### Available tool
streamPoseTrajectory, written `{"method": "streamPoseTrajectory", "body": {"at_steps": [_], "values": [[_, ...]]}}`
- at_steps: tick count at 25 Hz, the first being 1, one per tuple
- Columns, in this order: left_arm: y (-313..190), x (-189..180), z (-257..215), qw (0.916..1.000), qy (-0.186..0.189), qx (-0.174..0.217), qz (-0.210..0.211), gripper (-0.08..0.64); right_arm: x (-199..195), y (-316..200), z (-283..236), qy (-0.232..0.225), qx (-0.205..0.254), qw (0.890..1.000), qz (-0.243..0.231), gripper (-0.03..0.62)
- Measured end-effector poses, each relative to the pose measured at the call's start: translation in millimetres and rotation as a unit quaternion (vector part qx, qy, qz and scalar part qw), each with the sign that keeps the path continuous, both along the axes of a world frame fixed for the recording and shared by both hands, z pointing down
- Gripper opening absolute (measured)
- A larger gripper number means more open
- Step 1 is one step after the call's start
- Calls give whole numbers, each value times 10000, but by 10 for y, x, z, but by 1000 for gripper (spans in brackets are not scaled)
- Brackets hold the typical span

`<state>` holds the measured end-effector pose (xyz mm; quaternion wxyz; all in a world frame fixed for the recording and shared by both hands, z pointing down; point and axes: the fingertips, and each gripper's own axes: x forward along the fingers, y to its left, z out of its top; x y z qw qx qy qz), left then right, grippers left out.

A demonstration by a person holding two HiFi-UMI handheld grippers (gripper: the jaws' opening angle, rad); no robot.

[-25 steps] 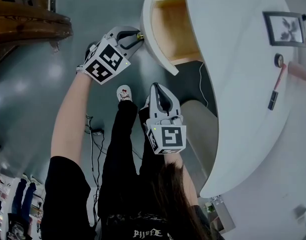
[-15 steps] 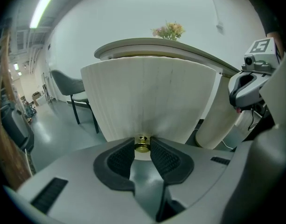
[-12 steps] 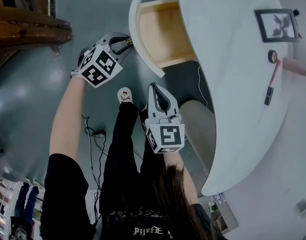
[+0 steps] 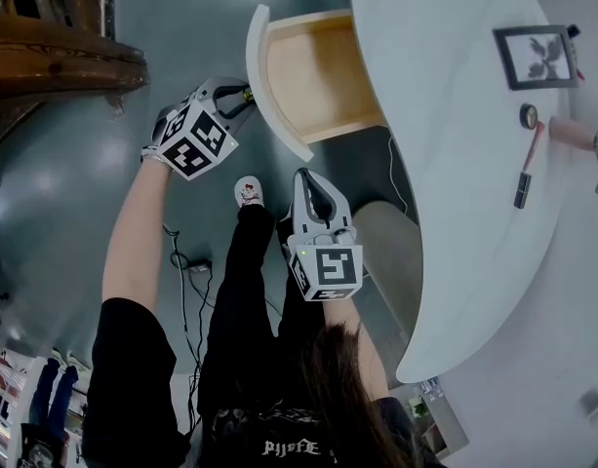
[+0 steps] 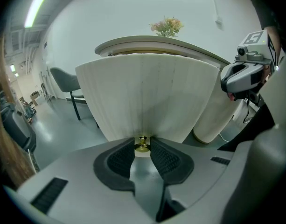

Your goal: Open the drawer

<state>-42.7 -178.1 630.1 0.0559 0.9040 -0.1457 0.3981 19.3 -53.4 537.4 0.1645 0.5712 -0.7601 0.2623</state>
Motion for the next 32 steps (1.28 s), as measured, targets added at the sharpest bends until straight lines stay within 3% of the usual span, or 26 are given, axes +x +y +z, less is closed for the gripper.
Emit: {"method": "streamPoseTrajectory", "body": {"at_steps": [19, 28, 32], "values": [[41, -169, 16, 9991, -385, 45, 175, 117, 110, 99, -24, 98, -115, 9998, 135, 26], [63, -229, 14, 9992, -380, 70, 80, 117, -5, 162, -40, 74, -123, 9999, 20, 26], [66, -238, 5, 9994, -235, 37, -242, 118, -30, 213, -39, 7, -220, 9997, -57, 26]]}}
